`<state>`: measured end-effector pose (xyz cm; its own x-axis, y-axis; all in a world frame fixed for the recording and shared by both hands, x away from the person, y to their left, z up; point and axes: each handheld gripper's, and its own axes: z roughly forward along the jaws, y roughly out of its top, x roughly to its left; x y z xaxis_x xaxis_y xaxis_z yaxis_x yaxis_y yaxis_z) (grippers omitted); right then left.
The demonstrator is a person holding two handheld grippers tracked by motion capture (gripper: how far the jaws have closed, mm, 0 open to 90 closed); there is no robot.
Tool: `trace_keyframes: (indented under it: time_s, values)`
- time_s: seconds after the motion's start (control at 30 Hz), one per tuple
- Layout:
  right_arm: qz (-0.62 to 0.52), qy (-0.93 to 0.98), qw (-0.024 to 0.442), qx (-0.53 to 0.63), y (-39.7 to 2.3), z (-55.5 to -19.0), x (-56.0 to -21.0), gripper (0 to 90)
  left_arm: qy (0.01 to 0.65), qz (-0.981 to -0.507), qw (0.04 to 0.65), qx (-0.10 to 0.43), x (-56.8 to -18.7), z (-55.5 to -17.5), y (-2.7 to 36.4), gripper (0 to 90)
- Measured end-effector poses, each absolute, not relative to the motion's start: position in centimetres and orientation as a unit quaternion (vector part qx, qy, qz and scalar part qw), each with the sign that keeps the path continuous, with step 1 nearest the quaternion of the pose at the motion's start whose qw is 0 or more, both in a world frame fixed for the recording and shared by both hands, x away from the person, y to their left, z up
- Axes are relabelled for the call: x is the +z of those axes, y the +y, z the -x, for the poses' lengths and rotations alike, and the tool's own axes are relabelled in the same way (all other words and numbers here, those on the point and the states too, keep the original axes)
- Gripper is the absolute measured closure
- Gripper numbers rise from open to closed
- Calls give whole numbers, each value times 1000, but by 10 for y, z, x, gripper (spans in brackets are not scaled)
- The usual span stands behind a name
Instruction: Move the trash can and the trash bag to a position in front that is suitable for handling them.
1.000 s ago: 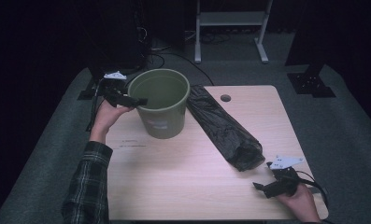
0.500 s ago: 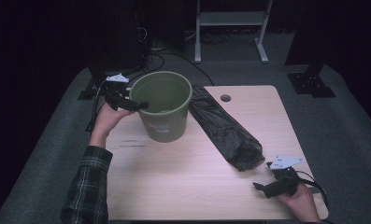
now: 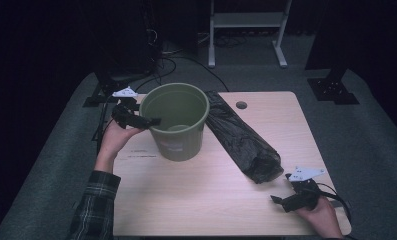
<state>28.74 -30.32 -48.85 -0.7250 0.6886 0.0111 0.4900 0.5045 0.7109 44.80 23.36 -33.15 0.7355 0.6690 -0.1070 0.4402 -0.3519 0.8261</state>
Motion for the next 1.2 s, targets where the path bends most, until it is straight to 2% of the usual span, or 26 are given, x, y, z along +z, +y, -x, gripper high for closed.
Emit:
trace_keyframes:
  time_s: [1.2]
  values:
    - [-345,856,138,360,-303,-287,-489,0,291,-825,476,97,-335,-368,184,0]
